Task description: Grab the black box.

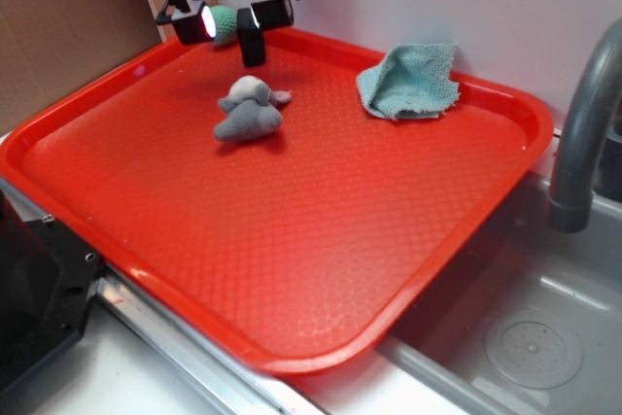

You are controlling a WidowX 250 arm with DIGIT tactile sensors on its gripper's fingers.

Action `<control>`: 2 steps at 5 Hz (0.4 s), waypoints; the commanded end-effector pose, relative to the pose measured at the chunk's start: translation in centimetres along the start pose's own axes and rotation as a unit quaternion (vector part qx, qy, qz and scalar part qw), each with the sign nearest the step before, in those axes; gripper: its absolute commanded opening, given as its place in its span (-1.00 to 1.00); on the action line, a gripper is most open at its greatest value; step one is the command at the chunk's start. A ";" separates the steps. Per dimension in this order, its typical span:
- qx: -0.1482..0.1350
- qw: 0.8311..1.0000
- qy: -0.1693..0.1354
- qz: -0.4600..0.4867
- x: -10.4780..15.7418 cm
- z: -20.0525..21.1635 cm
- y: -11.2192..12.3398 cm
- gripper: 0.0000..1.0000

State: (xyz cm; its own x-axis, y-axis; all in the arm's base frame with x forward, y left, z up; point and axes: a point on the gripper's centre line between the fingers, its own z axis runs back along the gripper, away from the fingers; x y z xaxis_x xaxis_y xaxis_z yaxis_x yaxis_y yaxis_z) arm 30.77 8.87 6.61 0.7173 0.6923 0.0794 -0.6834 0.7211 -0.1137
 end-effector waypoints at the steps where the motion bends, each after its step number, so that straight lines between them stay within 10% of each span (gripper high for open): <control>1: -0.024 0.998 -0.028 0.042 3.0 1.0 0.3 1.00; 2: -0.036 0.997 -0.013 0.065 3.8 0.4 0.7 1.00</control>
State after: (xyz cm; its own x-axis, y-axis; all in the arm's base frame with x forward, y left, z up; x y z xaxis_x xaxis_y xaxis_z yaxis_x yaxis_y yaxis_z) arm 32.25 10.42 5.10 0.6427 0.7658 0.0239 -0.7542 0.6379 -0.1559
